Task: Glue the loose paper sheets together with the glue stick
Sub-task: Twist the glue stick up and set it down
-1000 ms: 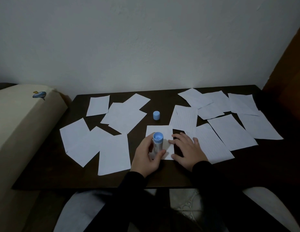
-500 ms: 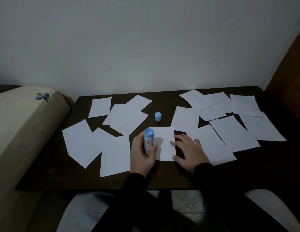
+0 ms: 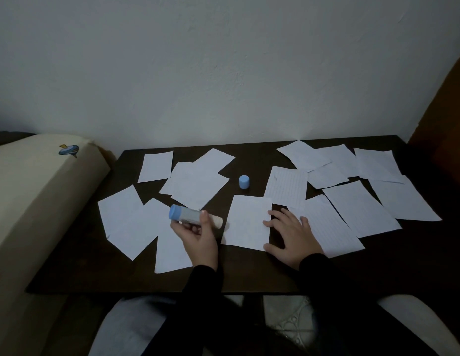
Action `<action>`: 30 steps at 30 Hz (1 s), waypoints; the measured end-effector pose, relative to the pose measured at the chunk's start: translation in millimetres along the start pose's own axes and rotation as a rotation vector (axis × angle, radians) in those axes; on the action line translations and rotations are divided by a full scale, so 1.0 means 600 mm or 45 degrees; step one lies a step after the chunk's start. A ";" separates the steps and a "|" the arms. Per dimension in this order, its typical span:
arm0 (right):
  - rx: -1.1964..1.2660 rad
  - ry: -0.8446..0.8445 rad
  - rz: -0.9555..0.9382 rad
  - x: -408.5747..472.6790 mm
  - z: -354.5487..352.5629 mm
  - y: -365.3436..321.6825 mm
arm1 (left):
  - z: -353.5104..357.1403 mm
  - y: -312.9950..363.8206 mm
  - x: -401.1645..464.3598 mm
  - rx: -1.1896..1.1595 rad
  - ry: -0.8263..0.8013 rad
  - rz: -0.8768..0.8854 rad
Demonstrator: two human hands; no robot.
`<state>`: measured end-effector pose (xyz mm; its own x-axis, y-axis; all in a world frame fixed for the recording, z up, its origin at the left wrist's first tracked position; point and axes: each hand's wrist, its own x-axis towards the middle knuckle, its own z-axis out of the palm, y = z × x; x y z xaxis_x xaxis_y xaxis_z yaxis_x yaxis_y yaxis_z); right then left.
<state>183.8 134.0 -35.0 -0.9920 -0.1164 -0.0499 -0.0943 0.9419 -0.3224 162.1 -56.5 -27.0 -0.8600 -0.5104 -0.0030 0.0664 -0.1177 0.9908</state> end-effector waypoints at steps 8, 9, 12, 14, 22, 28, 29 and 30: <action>0.121 0.243 -0.159 -0.006 0.010 0.007 | 0.003 -0.001 -0.006 0.206 -0.185 0.081; 0.101 0.265 -0.136 -0.004 0.012 0.007 | 0.003 -0.001 -0.008 0.251 -0.213 0.105; 0.021 0.219 -0.003 0.001 0.014 0.006 | 0.011 0.006 -0.016 0.373 -0.289 0.150; -0.014 0.151 0.055 0.004 0.013 0.005 | 0.022 0.013 -0.018 0.440 -0.321 0.160; -0.001 0.176 0.044 0.002 0.015 0.008 | 0.108 0.030 -0.013 0.640 -0.629 0.174; 0.048 0.242 0.006 -0.001 0.019 0.010 | 0.147 0.021 -0.024 0.721 -0.756 0.209; 0.051 0.254 0.000 -0.001 0.019 0.010 | 0.148 0.019 -0.024 0.731 -0.772 0.215; 0.048 0.269 -0.006 0.000 0.019 0.010 | 0.149 0.016 -0.022 0.740 -0.785 0.230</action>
<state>184.4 136.1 -47.6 -0.9875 -0.0486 0.1502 -0.1000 0.9285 -0.3575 128.8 25.0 -5.2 -0.9933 0.0934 0.0679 0.1036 0.4608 0.8814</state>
